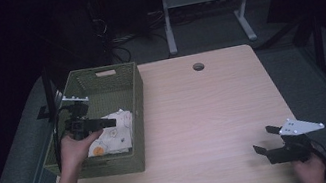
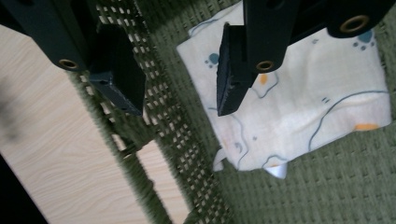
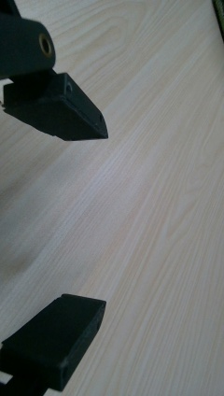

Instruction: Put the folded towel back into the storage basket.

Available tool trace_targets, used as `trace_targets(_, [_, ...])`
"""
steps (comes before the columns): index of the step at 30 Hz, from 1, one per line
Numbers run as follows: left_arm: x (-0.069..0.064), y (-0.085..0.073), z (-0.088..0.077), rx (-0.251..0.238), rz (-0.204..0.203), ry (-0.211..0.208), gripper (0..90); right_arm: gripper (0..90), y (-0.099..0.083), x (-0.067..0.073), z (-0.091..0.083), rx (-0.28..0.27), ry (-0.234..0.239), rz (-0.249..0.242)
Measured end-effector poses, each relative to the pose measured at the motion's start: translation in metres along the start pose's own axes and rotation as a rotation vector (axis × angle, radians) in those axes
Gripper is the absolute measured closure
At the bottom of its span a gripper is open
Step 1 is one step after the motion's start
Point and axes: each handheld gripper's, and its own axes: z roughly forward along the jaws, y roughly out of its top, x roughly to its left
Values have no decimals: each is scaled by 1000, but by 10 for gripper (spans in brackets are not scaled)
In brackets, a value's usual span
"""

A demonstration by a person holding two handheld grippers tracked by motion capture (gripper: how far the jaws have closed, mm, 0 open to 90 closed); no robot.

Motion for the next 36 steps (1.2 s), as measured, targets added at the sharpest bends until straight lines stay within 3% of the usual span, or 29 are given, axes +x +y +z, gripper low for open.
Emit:
trace_targets(6, [-7,-4,-4,-69,-1,-80,511,142,-1,0,-1,-8,-4,1])
trace_targets(19, [-16,-10,-10,-136,10,-162,511,142,0,1,-2,-13,-7,3])
trace_targets(36, [-69,-16,3,-184,99,-231,510,142,1,2,-5,-14,-1,-16])
